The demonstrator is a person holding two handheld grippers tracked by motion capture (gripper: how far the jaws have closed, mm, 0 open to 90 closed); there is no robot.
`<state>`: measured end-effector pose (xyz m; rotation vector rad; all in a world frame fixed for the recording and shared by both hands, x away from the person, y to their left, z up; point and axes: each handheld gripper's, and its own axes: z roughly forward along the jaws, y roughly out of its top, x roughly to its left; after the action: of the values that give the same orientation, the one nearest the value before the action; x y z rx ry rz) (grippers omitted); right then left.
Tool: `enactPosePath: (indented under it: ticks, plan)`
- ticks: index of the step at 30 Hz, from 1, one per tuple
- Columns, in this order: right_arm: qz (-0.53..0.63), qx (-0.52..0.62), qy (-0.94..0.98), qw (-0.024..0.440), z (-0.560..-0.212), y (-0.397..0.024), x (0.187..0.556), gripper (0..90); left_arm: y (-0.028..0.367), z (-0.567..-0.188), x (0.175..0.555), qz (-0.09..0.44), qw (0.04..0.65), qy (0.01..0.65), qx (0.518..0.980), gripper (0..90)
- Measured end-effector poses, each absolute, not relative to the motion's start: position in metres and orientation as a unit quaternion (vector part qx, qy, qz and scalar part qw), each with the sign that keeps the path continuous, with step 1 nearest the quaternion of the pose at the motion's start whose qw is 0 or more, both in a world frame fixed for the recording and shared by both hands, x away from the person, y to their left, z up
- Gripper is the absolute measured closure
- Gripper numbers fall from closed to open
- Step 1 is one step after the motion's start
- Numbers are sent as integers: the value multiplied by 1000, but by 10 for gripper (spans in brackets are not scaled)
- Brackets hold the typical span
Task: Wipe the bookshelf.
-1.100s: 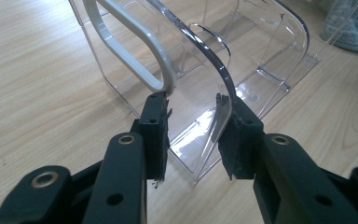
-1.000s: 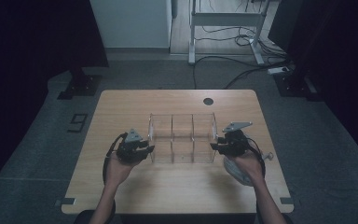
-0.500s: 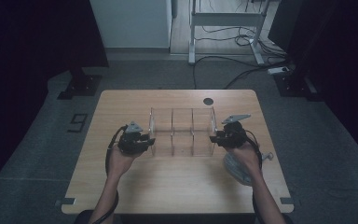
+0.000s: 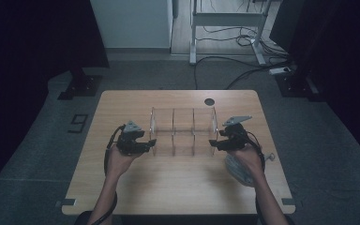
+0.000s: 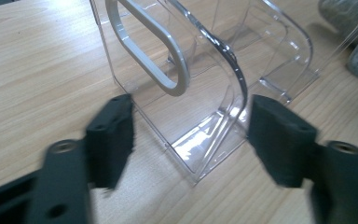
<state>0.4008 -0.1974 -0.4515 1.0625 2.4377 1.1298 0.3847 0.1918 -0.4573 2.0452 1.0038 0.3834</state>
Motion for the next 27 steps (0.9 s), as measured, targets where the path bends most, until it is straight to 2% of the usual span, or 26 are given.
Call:
enactPosePath:
  ticks: [4,11,20,27]
  plan:
    - [390,361,838,128,-448,-197,393,233,196,-451,377,152,412,395,807,159]
    - [412,353,832,115,-435,-207,375,132,201,-437,360,156,413,378,814,70]
    - [402,347,838,125,-426,-217,354,96,203,-428,338,168,410,348,826,38]
    - [398,342,842,127,-428,-221,336,94,207,-435,318,169,408,338,831,31]
